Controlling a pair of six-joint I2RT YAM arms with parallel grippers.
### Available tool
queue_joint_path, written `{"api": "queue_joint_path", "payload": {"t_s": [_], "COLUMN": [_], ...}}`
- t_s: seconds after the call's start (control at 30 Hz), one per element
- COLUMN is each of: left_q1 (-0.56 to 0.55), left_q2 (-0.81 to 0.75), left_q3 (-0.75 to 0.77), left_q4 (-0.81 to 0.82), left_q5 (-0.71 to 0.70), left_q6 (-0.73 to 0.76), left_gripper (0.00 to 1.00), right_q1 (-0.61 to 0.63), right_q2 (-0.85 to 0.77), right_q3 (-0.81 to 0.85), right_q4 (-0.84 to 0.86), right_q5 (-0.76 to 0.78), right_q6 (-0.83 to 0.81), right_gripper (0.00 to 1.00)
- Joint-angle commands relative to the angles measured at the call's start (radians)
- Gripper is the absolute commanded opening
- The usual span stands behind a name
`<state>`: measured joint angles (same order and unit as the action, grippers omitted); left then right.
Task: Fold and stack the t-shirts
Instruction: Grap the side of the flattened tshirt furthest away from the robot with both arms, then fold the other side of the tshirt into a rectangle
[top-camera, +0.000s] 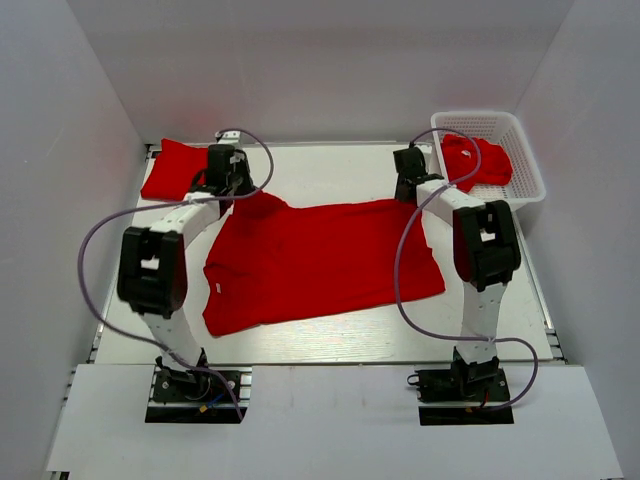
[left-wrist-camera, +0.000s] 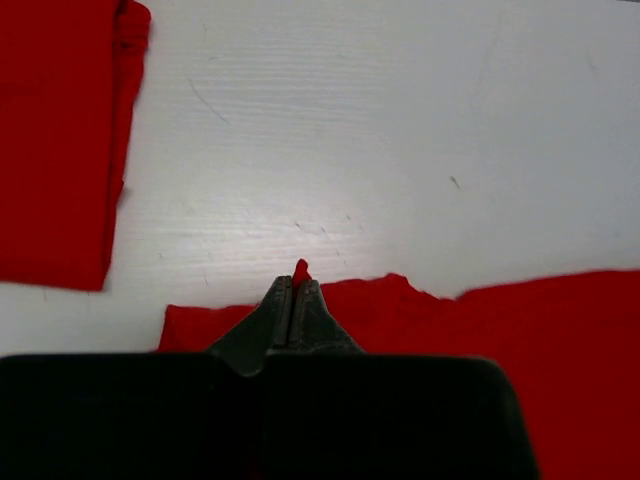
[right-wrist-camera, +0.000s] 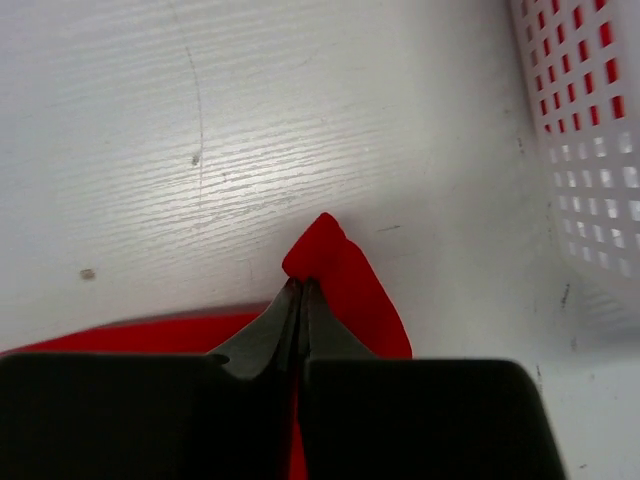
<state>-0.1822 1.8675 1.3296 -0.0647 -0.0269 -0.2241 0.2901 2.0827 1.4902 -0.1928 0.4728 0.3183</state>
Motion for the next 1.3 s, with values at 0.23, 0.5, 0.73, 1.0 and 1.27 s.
{"api": "queue_joint_path", "payload": {"t_s": [0.23,0.5,0.73,1.0,1.27], "left_q1": [-0.01,-0.01,-0.01,-0.01,-0.01], "left_q2": [-0.421,-0.833,-1.021,-1.131,-1.163], "left_q3": [-0.383,-0.616,-0.751,-0.848,-0.879], "left_q4": [-0.098,-0.288,-0.428,-0.535,-0.581], "left_q5": [0.177,0.177,0.246,0.278,0.301], "left_q6": [-0.145,-0.233,-0.293,-0.349,-0.383], "left_gripper": [0.0,0.0,0.0,0.0,0.0], "right_q1": [-0.006,-0.011,-0.023,-0.028,-0.031], "right_q2": [-0.165,-0.234,-0.282,-0.326,-0.392], "right_q3": [-0.114,-0.179,-0.228,-0.274,-0.304], "right_q4": [0.116,0.108,0.087,0.032,-0.036], "right_q5": [-0.051,-0.042,-0.055,-0.097,-0.108], "right_q6": [-0.057,-0.087,-0.087,-0.077,-0.056], "right_gripper": [0.0,0.0,0.0,0.0,0.0]}}
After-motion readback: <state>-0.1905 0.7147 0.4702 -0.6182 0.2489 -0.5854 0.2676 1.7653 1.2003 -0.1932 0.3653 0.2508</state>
